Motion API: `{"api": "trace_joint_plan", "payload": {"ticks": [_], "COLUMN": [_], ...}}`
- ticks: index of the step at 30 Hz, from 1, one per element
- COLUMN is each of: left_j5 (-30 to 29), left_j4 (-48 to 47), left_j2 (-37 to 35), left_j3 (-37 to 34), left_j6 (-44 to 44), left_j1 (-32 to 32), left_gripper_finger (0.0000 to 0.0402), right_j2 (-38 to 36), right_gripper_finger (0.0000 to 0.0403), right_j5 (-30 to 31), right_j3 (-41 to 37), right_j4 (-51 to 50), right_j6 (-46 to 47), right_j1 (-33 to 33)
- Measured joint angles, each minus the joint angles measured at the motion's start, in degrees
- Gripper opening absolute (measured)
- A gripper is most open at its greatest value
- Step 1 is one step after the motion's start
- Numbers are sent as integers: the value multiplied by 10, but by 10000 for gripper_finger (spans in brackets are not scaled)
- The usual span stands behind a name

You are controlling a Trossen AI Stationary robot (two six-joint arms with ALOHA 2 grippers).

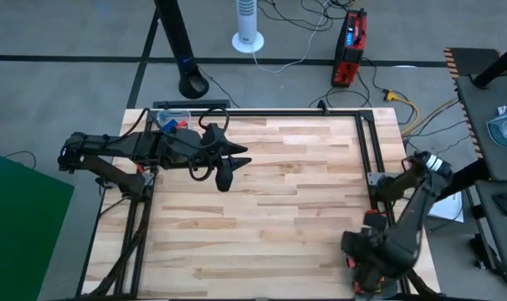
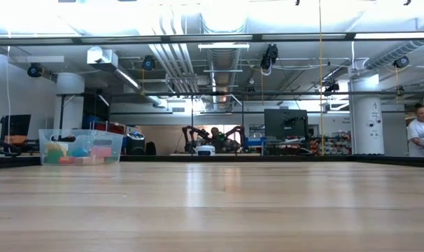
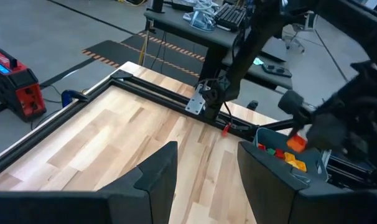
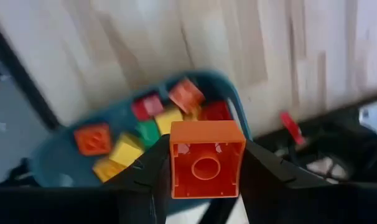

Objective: Sort blocks by size
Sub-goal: Put the orange square game piece into the blue bin

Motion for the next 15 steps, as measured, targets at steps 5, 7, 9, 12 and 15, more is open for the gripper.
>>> {"api": "trace_joint_plan", "payload": {"ticks": [5,7,9,12,15], "left_j5": [0,0,0,0,0], "left_j4": [-1,-2,-6,-6,-6], "left_j2": [0,0,0,0,0], "left_j3": [0,0,0,0,0], "left_j6": [0,0,0,5,11], "left_j1": [0,0,0,0,0], "left_gripper_finger": [155,155,155,155,155], "right_j2": [-54,-69,-76,-91,-100], "right_gripper_finger": [149,161,178,204,225], "right_j5": [-4,-20,-27,-27,-24], "right_j3": [-87,-110,-124,-126,-125], "right_j4": [19,35,51,50,50], "right_j6": [77,94,120,140,151], "right_j1": [56,69,77,85,85]}}
